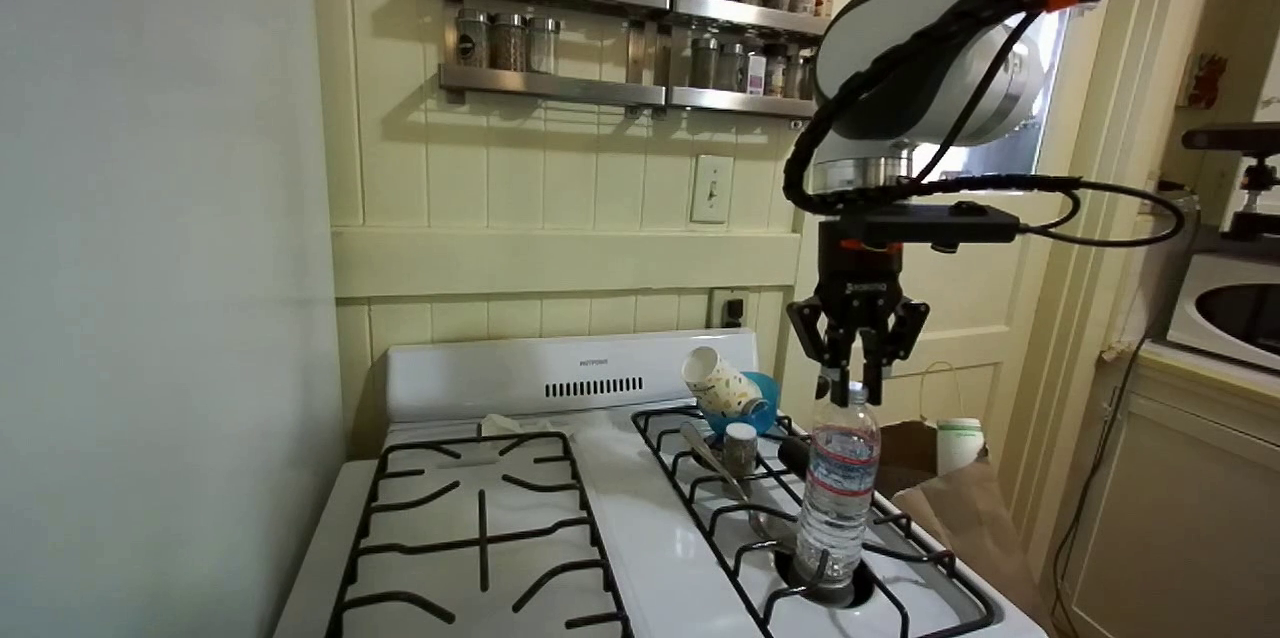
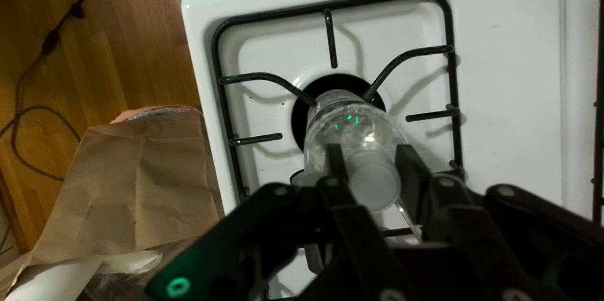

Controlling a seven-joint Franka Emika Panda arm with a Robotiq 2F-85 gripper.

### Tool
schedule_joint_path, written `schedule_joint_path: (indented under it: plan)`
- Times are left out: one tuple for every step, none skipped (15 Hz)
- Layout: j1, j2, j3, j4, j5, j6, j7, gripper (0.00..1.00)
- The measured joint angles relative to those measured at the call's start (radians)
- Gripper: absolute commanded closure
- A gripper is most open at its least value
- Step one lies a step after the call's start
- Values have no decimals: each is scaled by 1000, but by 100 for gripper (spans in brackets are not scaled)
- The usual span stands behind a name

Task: Put the water bottle on the back left side of the grating.

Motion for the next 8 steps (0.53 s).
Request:
schedule_joint_path:
  plan:
    - [0,0,3,0,-3,0,1,92]
    - [1,-1,6,0,-4,0,1,92]
    - [2,-2,8,1,-4,0,1,92]
    - [6,-7,10,2,-4,-2,-1,92]
    - [11,-16,12,6,-2,-10,-5,92]
    - [19,-29,12,14,-1,-24,-11,92]
    - [29,-44,13,24,1,-43,-22,92]
    - [40,-65,14,39,4,-70,-38,92]
